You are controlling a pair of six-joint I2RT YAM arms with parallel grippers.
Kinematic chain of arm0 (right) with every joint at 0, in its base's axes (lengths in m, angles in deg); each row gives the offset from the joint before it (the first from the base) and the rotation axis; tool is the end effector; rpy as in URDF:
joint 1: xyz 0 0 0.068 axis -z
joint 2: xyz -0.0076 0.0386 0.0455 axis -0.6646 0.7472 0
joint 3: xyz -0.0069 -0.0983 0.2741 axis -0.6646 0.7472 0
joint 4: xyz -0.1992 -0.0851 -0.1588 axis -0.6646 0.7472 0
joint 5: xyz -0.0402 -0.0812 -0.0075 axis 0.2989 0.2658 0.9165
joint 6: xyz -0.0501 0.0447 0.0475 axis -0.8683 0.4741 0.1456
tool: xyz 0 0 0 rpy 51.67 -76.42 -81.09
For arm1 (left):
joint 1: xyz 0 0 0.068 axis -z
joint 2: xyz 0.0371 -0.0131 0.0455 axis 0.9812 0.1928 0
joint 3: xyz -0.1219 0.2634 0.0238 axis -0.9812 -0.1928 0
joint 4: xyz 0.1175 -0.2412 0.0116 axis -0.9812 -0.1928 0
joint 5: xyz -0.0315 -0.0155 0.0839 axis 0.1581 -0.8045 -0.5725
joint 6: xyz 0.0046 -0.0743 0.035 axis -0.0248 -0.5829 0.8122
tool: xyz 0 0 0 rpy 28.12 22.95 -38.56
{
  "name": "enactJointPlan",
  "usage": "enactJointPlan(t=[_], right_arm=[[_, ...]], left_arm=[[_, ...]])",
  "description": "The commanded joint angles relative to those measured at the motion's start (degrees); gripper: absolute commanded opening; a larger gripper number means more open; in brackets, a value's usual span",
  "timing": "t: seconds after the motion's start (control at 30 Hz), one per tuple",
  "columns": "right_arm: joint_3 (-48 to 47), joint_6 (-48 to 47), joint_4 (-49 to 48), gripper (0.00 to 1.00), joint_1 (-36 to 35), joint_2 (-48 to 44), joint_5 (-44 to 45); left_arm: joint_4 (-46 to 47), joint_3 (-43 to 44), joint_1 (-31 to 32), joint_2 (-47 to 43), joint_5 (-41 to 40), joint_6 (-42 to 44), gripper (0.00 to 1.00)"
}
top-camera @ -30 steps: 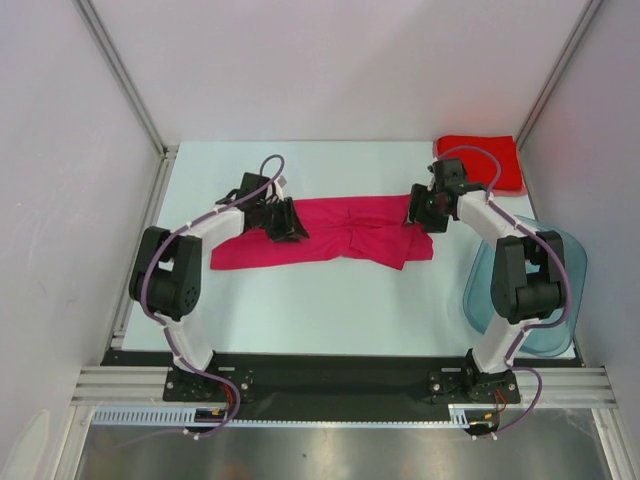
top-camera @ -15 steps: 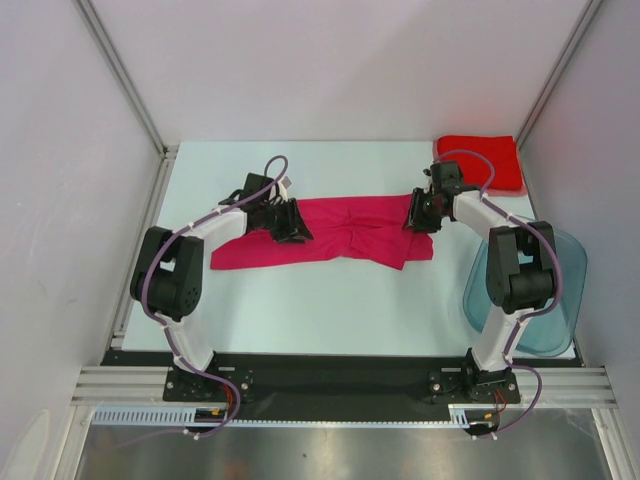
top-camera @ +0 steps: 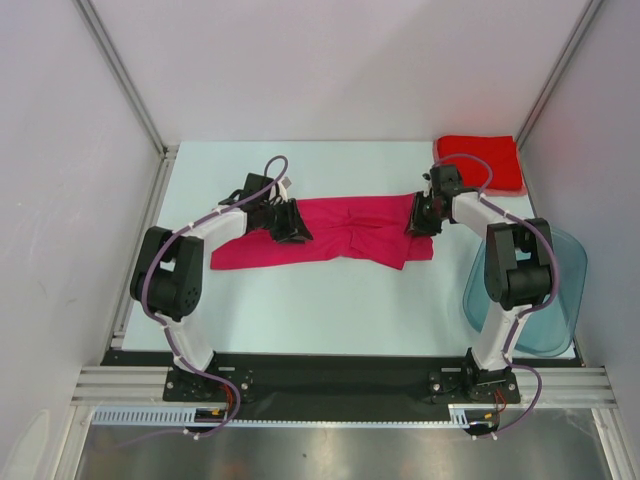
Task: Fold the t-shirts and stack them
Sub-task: Fold the tshirt
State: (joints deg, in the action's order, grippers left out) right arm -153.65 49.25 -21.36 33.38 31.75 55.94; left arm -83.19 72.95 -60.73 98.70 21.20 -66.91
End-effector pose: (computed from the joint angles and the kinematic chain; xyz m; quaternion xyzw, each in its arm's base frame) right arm 0.4123 0.0757 0.1682 0.0398 0.9603 0.1589 0.2259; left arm 0.3744 -0.1594 0.1761 -0.0170 0.9234 -0.3401 0.1770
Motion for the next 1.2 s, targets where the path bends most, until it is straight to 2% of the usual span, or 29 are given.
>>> enactJointPlan(t=[0.0, 0.17, 0.27, 0.3, 0.33, 1.17], right_arm=[[0.6, -1.5, -1.0, 0.33, 0.2, 0.3, 0.7], [0.4, -1.2, -1.6, 0.24, 0.3, 1.3, -0.3], [-0.2, -0.5, -2.0, 0.10, 0.4, 1.0, -0.6], [-0.2, -0.2, -2.3, 0.03, 0.6, 0.7, -0.7], [-0.1, 0.2, -2.8, 0.00, 0.7, 0.3, -0.7], [-10.0, -1.2, -2.5, 0.00, 3.4, 6.8, -1.2]], left_arm=[[0.1, 1.4, 0.1, 0.0, 0.7, 0.3, 0.38], [0.4, 1.4, 0.0, 0.4, 0.7, -0.1, 0.38], [0.4, 1.6, 0.0, 0.5, 0.8, -0.2, 0.38], [0.4, 1.7, 0.0, 0.5, 0.7, 0.0, 0.38], [0.4, 1.6, 0.1, 0.6, 0.8, 0.0, 0.38], [0.3, 0.8, -0.3, 0.7, 1.1, 0.8, 0.36]])
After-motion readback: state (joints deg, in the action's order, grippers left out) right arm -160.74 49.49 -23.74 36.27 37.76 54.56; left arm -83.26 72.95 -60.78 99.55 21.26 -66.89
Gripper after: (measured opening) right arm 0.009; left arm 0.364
